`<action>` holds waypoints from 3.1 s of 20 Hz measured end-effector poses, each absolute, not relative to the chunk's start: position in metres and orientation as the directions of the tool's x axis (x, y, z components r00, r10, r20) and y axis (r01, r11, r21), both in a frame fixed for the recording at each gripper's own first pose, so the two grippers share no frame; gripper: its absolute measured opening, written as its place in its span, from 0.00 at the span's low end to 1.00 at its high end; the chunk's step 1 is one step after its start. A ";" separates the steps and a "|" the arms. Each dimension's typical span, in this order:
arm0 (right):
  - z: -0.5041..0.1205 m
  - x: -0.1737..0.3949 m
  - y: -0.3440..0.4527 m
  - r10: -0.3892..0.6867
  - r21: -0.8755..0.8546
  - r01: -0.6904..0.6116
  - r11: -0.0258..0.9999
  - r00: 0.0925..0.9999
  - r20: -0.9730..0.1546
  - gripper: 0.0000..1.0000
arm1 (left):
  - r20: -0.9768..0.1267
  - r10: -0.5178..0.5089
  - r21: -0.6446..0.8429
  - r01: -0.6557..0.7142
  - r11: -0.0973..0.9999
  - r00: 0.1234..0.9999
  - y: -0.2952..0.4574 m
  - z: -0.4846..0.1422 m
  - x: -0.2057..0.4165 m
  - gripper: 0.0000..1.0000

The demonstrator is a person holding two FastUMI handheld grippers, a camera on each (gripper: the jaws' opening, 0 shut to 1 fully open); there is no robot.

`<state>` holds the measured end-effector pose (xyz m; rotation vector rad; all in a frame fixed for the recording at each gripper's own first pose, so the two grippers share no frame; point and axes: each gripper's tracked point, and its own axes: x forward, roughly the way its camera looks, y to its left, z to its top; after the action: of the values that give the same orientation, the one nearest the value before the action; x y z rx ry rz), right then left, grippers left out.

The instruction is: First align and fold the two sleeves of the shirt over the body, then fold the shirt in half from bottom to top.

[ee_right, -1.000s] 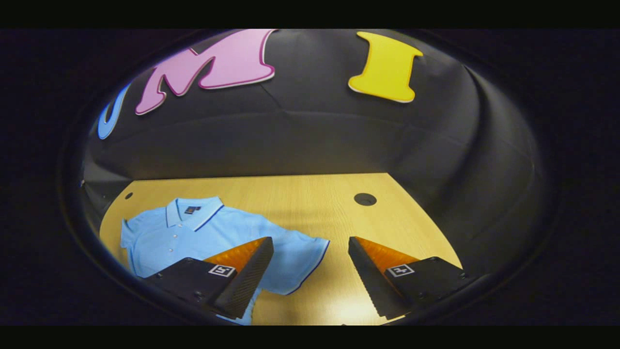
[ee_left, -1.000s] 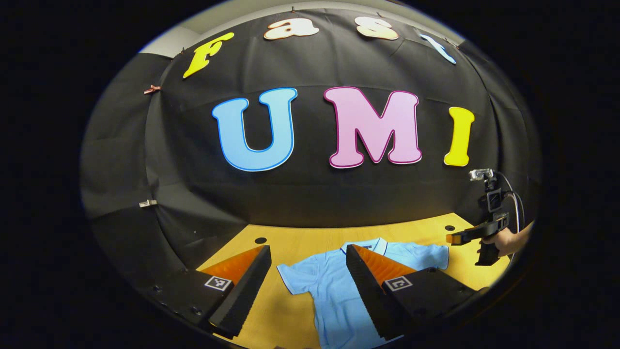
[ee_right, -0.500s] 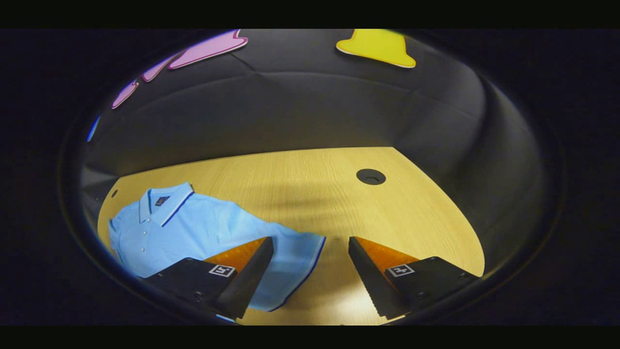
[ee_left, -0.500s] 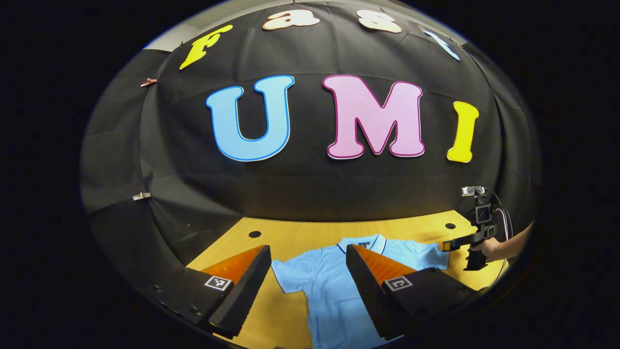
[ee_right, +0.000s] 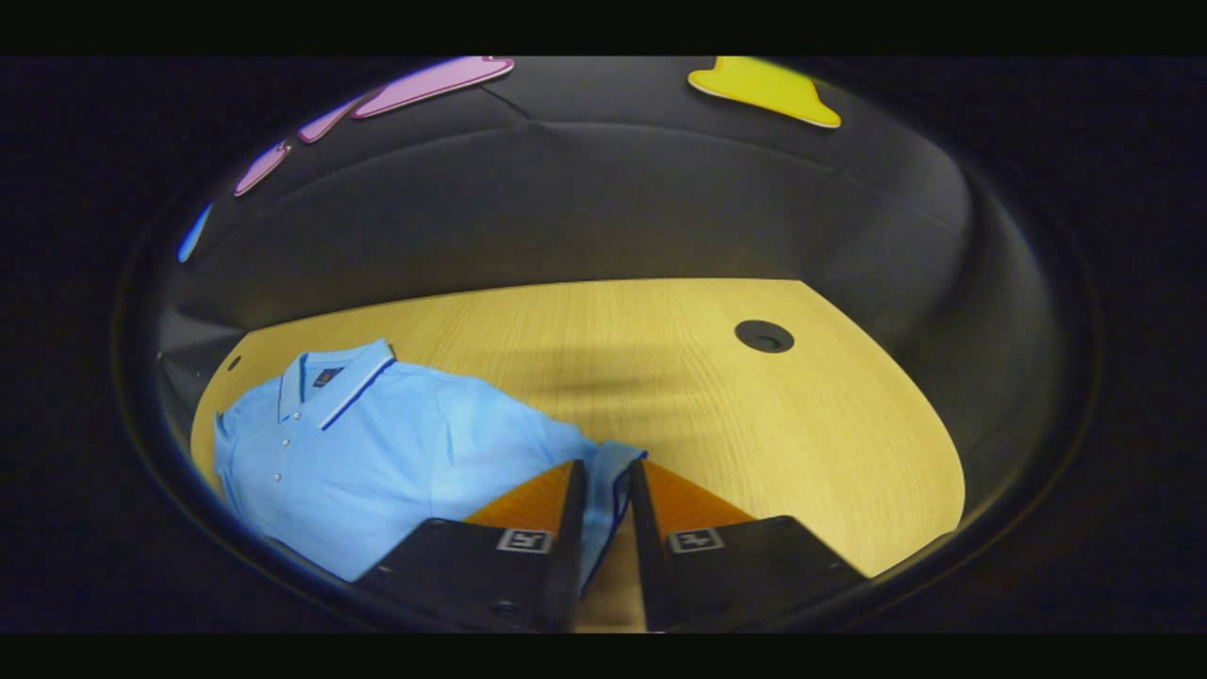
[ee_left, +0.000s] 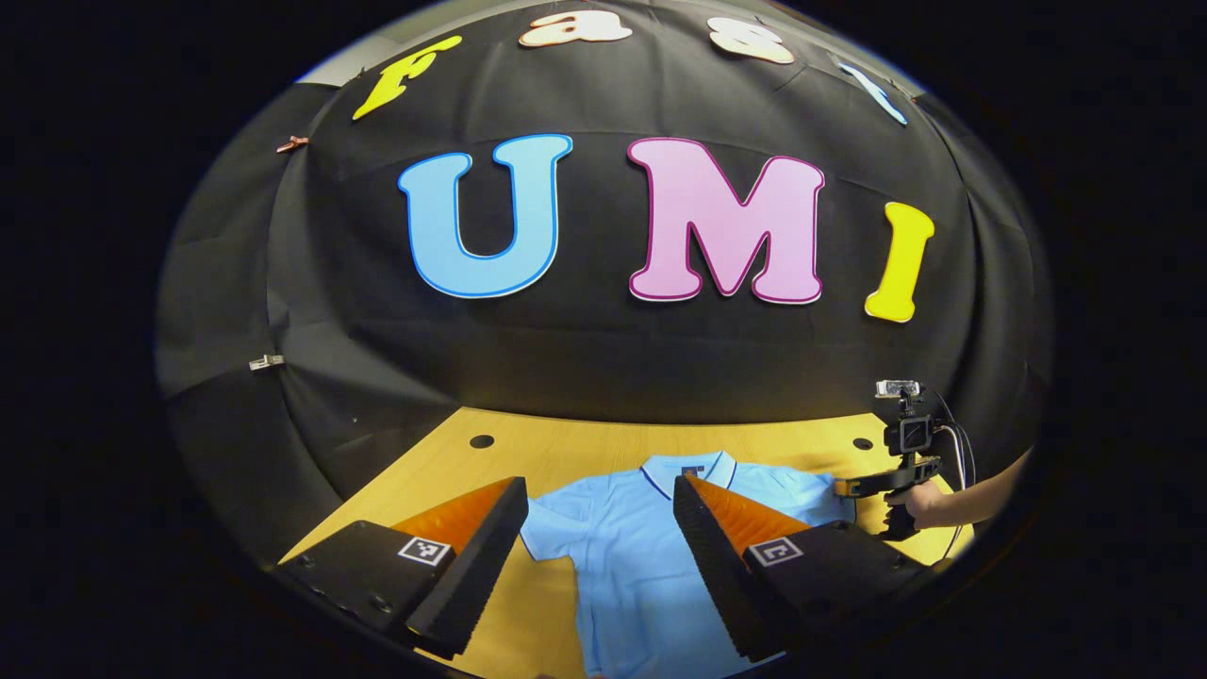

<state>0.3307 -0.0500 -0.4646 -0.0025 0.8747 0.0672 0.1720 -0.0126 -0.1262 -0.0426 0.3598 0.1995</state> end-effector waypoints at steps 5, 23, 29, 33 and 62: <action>-0.461 0.331 -0.037 0.068 0.058 -0.037 0.998 0.631 -0.772 0.06 | -0.358 0.181 -0.018 -0.201 0.979 0.916 -0.011 -0.128 0.164 0.99; -0.388 0.315 0.137 0.197 -0.040 -0.312 0.949 0.687 -0.699 0.12 | -0.371 0.274 -0.067 -0.319 0.945 0.887 0.083 -0.141 0.091 0.99; -0.398 0.283 0.192 0.275 0.060 -0.339 0.939 0.634 -0.723 0.27 | -0.397 0.299 -0.068 -0.353 0.933 0.868 0.116 -0.164 0.088 0.98; -0.381 0.268 0.196 0.292 0.078 -0.337 0.938 0.650 -0.702 0.72 | -0.403 0.271 -0.094 -0.334 0.938 0.874 0.125 -0.187 0.119 0.98; -0.238 0.146 0.042 0.213 -0.073 -0.331 0.941 0.745 -0.632 0.98 | -0.683 0.165 -0.001 -0.227 0.974 0.711 0.155 -0.407 0.349 0.99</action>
<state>0.1461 0.0423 -0.2381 -0.1859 0.6667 0.2999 0.3494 0.1553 -0.4073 -0.0868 0.7490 0.2179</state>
